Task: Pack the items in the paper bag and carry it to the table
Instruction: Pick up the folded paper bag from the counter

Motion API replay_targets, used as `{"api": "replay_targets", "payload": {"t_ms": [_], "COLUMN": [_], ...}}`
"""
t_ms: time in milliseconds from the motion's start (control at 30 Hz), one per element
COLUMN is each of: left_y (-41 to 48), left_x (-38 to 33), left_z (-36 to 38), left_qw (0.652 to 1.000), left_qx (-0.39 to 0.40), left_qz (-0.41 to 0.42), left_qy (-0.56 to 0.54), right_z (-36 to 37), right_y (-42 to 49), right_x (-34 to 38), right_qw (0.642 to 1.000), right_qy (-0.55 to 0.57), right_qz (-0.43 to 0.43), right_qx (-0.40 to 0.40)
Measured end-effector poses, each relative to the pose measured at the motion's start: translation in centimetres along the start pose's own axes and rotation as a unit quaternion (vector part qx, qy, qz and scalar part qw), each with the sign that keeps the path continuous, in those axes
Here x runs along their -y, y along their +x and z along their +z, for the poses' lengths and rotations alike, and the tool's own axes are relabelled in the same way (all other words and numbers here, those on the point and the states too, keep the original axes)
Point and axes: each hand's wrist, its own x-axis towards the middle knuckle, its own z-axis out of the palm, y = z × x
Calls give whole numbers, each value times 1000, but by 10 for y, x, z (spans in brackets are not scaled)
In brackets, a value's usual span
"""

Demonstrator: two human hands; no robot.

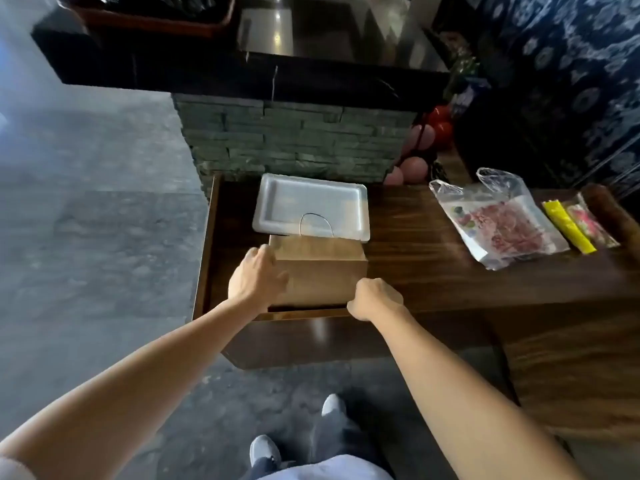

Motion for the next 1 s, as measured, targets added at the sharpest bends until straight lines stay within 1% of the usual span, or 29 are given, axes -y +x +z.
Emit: {"api": "replay_targets", "payload": {"t_ms": [67, 133, 167, 200, 267, 333, 400, 433, 467, 533, 567, 633, 767, 867, 1000], "left_y": [10, 19, 26, 30, 40, 50, 57, 60, 62, 63, 64, 62, 56, 50, 49], "left_x": [5, 10, 11, 10, 7, 7, 5, 4, 3, 3, 2, 0, -2, 1, 5], "left_z": [1, 6, 10, 12, 15, 18, 21, 21, 21, 20, 20, 19, 16, 15, 7], "left_qw": [998, 992, 987, 980, 971, 961, 939, 928, 916, 897, 891, 889, 907, 925, 933], "left_qx": [-2, 12, 20, 26, 30, 37, 42, 46, 51, 60, 60, 54, 40, 21, 19], "left_qz": [-38, -77, -101, -129, -165, -193, -229, -244, -258, -272, -272, -266, -224, -205, -174], "left_qy": [-48, -96, -125, -149, -173, -196, -252, -279, -302, -343, -359, -370, -354, -319, -315], "right_z": [-5, -10, -13, -17, -22, -25, -25, -24, -23, -22, -21, -17, -16, -19, -27], "right_y": [9, 19, 27, 32, 46, 60, 69, 74, 76, 78, 81, 86, 84, 79, 70], "right_x": [-6, -9, -9, -7, -3, 0, -1, -3, -6, -13, -15, -20, -23, -24, -28], "right_qw": [995, 976, 964, 953, 932, 920, 904, 884, 853, 772, 746, 739, 749, 754, 739], "right_qy": [65, 147, 192, 238, 328, 374, 418, 461, 515, 623, 652, 664, 659, 652, 667], "right_qz": [37, 83, 97, 106, 101, 83, 71, 74, 86, 106, 103, 81, 51, 51, 40], "right_qx": [-60, -139, -157, -155, -121, -81, -58, -36, -1, 69, 86, 83, 48, 56, 82]}}
